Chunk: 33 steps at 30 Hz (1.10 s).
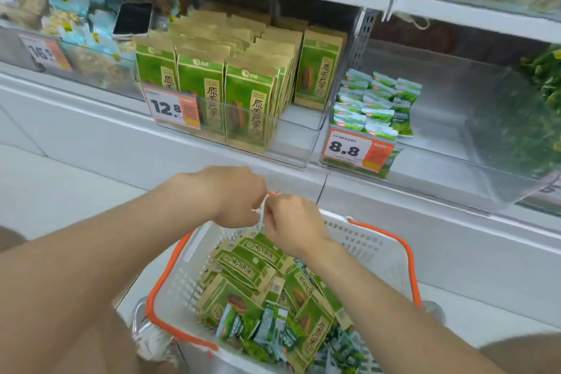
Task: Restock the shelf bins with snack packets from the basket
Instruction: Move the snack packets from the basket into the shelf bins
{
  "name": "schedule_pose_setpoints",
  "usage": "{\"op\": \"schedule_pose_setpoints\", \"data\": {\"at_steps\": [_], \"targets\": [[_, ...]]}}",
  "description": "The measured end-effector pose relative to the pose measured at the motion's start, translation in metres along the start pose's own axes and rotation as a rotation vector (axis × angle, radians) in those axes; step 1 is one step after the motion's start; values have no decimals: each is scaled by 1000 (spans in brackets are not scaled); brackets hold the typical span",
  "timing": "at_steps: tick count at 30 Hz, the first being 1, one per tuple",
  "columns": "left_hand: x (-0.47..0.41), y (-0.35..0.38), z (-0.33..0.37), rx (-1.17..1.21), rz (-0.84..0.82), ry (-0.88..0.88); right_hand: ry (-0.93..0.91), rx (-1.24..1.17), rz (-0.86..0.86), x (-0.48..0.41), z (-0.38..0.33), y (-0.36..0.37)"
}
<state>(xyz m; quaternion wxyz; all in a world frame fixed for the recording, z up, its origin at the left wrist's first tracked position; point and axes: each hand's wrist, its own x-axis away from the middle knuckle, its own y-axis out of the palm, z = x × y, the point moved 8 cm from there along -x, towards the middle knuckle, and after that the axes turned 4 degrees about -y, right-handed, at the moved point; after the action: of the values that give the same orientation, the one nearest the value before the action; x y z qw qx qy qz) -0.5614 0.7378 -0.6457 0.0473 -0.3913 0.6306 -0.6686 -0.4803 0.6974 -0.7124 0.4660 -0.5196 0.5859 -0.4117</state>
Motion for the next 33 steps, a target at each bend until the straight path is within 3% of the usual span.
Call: {"op": "schedule_pose_setpoints", "data": {"at_steps": [2, 5, 7, 14, 18, 24, 30, 33], "targets": [[-4, 24, 6, -23, -133, 30, 22, -19, -312, 16, 4, 62], [-11, 47, 7, -53, -194, 36, 49, -83, -693, 53, 2, 134], [-16, 58, 6, -65, -203, 41, 73, -127, -845, 74, -1, 164], [-32, 77, -1, -54, -225, 40, 13, -83, -820, 76, -10, 196], [-35, 78, 1, -42, -231, 51, -109, 4, -798, 71, 1, 203], [-34, 75, -5, -12, -224, 38, -6, 60, -533, 53, 11, 176], [-32, 72, -14, 3, -209, 25, 75, -123, -264, 15, 20, 119], [-29, 63, -23, 31, -191, -10, -40, -163, -124, -1, 5, 69]]}}
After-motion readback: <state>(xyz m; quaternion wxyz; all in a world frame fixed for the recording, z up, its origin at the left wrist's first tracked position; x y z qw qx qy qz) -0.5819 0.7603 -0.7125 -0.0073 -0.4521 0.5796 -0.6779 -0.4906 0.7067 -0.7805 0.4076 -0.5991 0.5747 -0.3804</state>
